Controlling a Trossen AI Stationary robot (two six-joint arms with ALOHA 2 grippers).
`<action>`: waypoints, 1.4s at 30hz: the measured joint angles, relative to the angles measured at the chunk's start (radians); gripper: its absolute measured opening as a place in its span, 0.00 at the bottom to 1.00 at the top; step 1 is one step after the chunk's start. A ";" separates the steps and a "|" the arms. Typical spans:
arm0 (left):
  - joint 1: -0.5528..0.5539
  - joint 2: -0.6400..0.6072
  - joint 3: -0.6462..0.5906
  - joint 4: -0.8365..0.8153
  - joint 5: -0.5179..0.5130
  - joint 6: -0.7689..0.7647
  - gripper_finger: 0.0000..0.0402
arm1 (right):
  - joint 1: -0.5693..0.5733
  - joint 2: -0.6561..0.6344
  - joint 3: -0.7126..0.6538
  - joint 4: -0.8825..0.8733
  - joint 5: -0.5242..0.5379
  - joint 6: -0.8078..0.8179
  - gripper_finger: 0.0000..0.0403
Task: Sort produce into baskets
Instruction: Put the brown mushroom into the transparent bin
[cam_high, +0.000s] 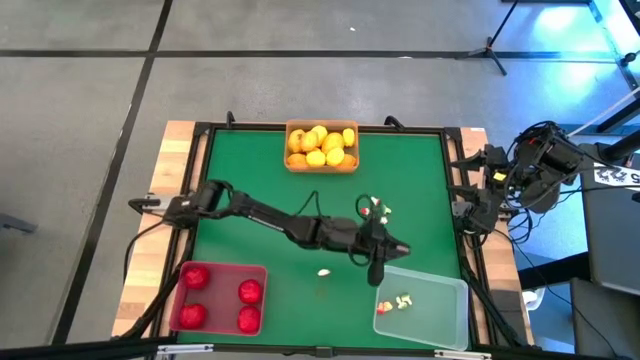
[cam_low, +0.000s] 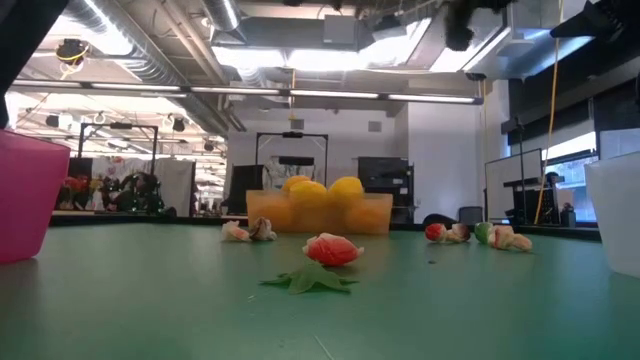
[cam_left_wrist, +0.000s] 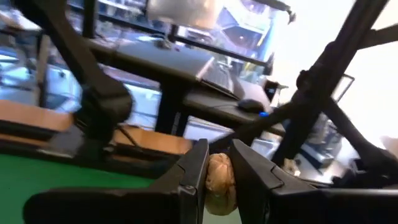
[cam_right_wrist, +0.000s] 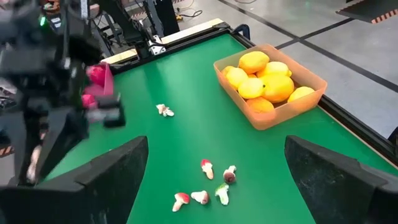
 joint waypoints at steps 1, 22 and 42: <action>-0.009 0.025 0.016 0.020 0.000 -0.005 0.14 | 0.000 0.000 -0.004 0.004 0.006 0.001 0.93; -0.106 0.214 0.152 -0.179 -0.002 -0.091 0.15 | 0.000 0.000 -0.134 0.083 -0.006 0.084 0.93; -0.057 0.175 0.159 -0.270 0.057 -0.302 0.59 | 0.000 0.000 -0.134 0.113 -0.032 0.085 0.93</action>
